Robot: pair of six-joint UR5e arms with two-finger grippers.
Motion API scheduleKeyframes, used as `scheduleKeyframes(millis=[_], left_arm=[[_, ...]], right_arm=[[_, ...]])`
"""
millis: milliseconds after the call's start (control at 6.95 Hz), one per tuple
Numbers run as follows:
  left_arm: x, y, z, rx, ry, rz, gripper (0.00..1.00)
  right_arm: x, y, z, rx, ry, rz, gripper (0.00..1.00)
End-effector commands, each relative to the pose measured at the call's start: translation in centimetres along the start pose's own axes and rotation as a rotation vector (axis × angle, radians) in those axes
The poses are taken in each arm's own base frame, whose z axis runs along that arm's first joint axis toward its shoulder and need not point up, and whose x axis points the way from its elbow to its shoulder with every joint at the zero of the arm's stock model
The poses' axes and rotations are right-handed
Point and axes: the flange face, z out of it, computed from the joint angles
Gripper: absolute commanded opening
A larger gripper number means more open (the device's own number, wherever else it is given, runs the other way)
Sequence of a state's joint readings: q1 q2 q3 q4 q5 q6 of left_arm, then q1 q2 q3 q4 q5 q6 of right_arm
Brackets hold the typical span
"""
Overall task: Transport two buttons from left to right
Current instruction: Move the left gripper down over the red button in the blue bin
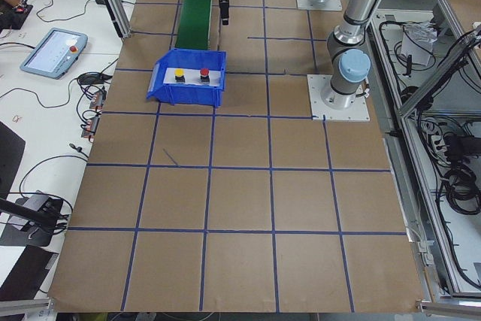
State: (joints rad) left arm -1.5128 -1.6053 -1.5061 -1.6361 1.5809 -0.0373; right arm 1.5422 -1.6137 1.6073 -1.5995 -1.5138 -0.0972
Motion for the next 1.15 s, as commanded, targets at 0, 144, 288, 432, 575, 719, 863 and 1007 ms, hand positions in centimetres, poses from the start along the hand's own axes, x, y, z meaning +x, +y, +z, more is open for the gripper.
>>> scheduleKeyframes(millis=[0, 144, 288, 432, 575, 719, 863, 1007], left_arm=[[0.56, 0.17, 0.19, -0.003, -0.004, 0.006, 1.00], [0.55, 0.17, 0.25, -0.003, -0.006, 0.009, 1.00], [0.70, 0.24, 0.28, -0.006, -0.006, 0.013, 1.00], [0.55, 0.26, 0.34, 0.000, -0.006, 0.014, 1.00], [0.54, 0.27, 0.36, -0.001, -0.006, 0.046, 1.00], [0.85, 0.41, 0.83, -0.013, -0.006, 0.054, 1.00], [0.39, 0.46, 0.47, -0.006, -0.006, 0.051, 1.00], [0.39, 0.14, 0.83, -0.008, -0.007, 0.052, 1.00]], right_arm=[[0.30, -1.57, -0.43, 0.048, 0.011, 0.065, 1.00], [0.44, -2.03, -0.06, 0.037, 0.016, 0.099, 1.00], [0.39, -2.00, -0.08, 0.033, 0.019, 0.102, 1.00], [0.46, -2.00, 0.15, 0.028, 0.024, 0.104, 1.00], [0.44, -2.06, 0.27, 0.028, 0.022, 0.104, 1.00], [0.46, -2.04, 0.25, 0.025, 0.023, 0.103, 1.00], [0.46, -2.05, 0.29, 0.027, 0.023, 0.103, 1.00], [0.48, -1.97, 0.49, 0.019, 0.024, 0.101, 1.00]])
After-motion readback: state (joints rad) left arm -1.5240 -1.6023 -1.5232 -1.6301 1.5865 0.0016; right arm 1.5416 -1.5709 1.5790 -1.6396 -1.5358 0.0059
